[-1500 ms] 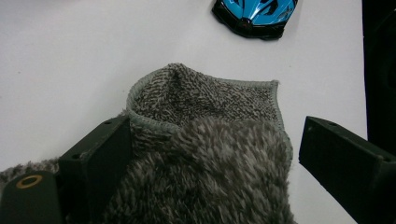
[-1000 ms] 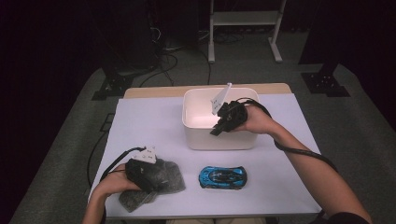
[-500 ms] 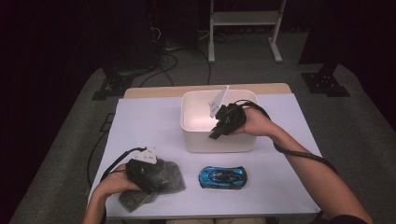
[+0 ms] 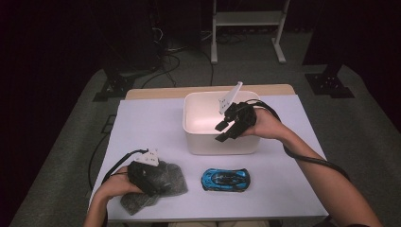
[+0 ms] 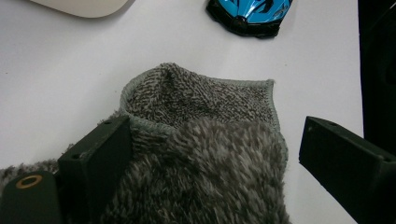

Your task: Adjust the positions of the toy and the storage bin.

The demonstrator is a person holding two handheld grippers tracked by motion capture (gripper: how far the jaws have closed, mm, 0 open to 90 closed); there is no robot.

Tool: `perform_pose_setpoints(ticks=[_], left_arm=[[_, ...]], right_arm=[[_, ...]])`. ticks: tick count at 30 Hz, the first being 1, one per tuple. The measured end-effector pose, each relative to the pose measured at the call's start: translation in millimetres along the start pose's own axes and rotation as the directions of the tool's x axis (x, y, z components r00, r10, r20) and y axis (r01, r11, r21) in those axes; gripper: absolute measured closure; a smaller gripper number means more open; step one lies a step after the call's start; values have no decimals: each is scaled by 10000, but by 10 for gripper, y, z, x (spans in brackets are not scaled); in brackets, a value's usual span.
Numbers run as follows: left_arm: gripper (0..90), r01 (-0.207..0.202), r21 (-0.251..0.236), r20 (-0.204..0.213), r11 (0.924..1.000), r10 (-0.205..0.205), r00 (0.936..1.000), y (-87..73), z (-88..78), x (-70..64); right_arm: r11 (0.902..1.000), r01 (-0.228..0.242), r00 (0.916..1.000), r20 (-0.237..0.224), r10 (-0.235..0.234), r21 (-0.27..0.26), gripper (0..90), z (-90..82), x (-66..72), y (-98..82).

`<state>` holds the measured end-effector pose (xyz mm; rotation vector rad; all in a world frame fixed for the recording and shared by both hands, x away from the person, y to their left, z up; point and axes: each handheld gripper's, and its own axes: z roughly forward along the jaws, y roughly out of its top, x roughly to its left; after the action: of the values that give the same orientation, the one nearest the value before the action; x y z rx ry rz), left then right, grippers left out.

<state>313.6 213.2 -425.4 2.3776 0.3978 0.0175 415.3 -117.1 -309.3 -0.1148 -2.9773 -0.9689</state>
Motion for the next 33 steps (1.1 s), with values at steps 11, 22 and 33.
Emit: perform_pose_setpoints(ticks=[11, 22, 33], left_arm=[[90, 26, -3, 30, 10000, -26, 10000, -10, 8, 5], [90, 42, -7, 48, 10000, -41, 10000, -8, 9, 3], [90, 52, -34, 42, 10000, -51, 10000, -14, 3, 5]], right_arm=[[9990, -6, 10000, 66, 3, 447, 787, 117, -41, -51], [9979, 276, 9996, 10, -277, 593, 861, 118, 22, -25], [9971, 439, 9990, -53, -437, 627, 861, 127, 48, -3]])
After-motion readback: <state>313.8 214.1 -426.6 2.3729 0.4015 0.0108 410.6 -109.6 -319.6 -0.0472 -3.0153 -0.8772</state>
